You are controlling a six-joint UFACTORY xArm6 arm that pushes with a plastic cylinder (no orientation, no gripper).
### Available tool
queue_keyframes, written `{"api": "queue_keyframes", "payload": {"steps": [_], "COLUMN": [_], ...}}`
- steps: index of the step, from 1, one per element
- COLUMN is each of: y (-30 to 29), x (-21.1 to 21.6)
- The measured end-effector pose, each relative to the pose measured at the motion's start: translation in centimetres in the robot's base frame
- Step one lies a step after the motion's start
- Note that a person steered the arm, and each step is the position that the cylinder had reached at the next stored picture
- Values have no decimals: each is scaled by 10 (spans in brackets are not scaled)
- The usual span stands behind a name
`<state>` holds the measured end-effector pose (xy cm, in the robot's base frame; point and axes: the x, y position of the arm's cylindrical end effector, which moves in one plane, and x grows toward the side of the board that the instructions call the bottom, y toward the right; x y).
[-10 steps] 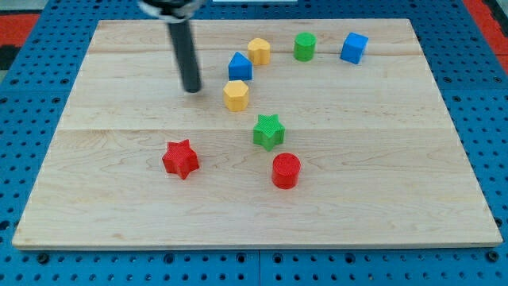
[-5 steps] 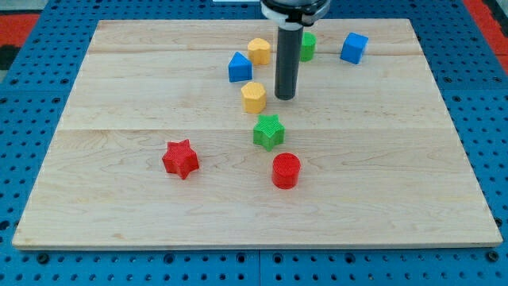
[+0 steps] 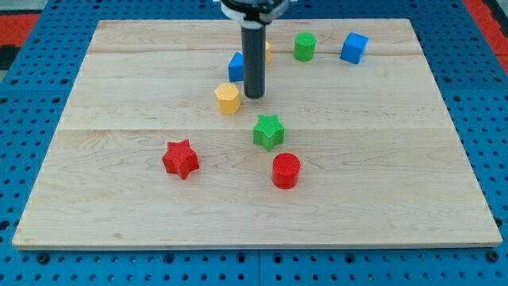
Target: Move the yellow hexagon towards the top left
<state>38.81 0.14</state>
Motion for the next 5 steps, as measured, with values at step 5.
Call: {"api": "queue_keyframes", "payload": {"steps": [5], "y": [-137], "x": [-106]}}
